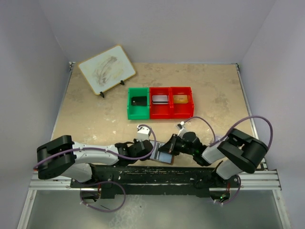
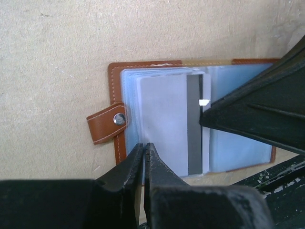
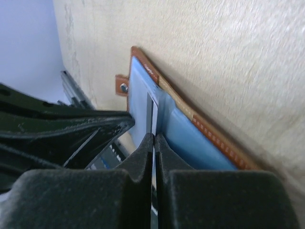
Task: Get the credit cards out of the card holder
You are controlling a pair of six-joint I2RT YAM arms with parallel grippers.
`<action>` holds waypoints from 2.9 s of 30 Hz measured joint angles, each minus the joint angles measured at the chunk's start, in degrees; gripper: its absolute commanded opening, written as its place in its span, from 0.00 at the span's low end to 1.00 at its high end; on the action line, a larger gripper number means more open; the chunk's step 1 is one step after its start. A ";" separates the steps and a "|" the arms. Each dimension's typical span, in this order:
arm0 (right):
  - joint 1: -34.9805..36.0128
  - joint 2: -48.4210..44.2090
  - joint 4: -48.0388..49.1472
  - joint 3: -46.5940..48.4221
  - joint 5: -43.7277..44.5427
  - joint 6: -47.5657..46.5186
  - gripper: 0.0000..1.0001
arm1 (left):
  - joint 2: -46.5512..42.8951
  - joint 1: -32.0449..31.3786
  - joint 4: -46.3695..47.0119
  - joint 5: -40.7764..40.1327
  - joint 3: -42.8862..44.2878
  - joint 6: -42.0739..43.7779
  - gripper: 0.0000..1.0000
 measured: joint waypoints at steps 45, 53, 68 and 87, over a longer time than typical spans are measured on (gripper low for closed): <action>-8.96 -8.13 -17.88 2.38 -8.09 -9.68 0.00 | 1.42 -0.28 -1.05 1.66 6.01 0.72 0.19; -8.96 -8.13 -17.79 2.38 -8.07 -9.66 0.00 | 5.38 -0.28 -1.51 1.97 7.98 0.37 0.12; -9.03 -8.28 -14.60 1.05 -8.04 -8.55 0.25 | 6.21 -0.28 4.20 2.56 4.57 -3.50 0.02; -8.52 0.70 4.17 -3.02 -8.72 -2.49 0.27 | 6.08 -0.28 3.82 2.21 4.59 -3.65 0.00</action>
